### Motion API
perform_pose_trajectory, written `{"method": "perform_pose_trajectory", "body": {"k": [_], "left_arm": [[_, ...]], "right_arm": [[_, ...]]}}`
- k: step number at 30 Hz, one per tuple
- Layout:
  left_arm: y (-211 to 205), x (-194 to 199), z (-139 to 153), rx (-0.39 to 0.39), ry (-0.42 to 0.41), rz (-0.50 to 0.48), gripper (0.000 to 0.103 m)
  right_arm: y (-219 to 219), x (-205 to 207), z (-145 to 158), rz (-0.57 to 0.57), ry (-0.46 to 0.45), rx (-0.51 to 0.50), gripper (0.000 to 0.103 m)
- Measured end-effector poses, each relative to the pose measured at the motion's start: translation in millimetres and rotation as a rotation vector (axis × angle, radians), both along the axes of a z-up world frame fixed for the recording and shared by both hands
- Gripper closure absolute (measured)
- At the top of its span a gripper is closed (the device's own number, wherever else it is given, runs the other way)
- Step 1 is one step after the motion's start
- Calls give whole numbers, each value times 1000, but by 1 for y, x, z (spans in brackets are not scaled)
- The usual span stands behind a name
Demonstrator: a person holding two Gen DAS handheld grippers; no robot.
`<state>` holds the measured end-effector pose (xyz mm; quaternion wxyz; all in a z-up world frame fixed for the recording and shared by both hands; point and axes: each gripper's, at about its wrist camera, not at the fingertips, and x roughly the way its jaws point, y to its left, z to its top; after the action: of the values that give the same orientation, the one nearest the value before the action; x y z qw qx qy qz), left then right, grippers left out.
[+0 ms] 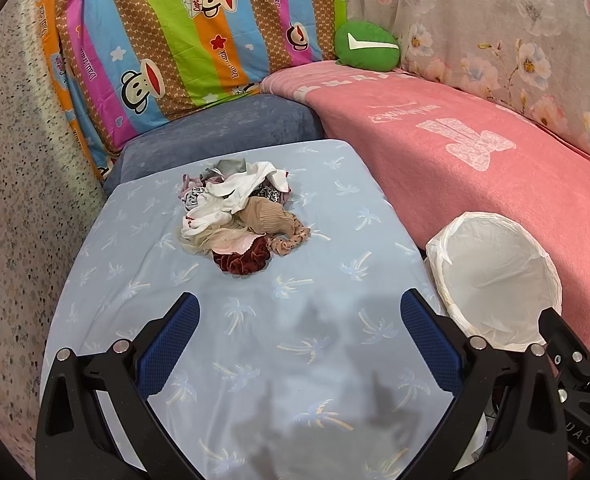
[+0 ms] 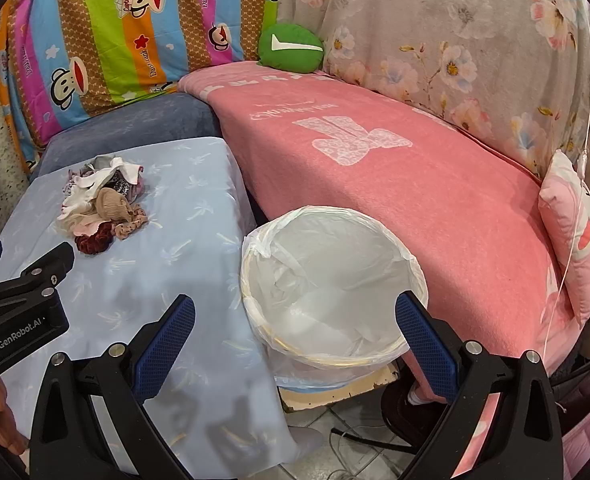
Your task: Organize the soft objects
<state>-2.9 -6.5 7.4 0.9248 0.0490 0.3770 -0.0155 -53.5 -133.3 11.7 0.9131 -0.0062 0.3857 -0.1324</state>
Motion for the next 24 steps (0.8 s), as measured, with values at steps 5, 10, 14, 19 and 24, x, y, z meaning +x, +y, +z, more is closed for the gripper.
{"method": "perform_pose_trajectory", "body": {"k": [5, 10, 14, 19, 24], "left_arm": [[0, 0, 0, 0, -1, -1, 7], [-1, 2, 0, 0, -1, -1, 7], [-1, 1, 0, 0, -2, 0, 7], [-1, 1, 0, 0, -1, 1, 7], [-1, 1, 0, 0, -2, 1, 7]], "right_arm": [[0, 0, 1, -1, -1, 2, 6], [-1, 0, 1, 0, -1, 2, 6], [-1, 0, 1, 0, -1, 1, 6], [-1, 0, 0, 1, -1, 1, 6], [-1, 0, 1, 3, -1, 0, 6]]}}
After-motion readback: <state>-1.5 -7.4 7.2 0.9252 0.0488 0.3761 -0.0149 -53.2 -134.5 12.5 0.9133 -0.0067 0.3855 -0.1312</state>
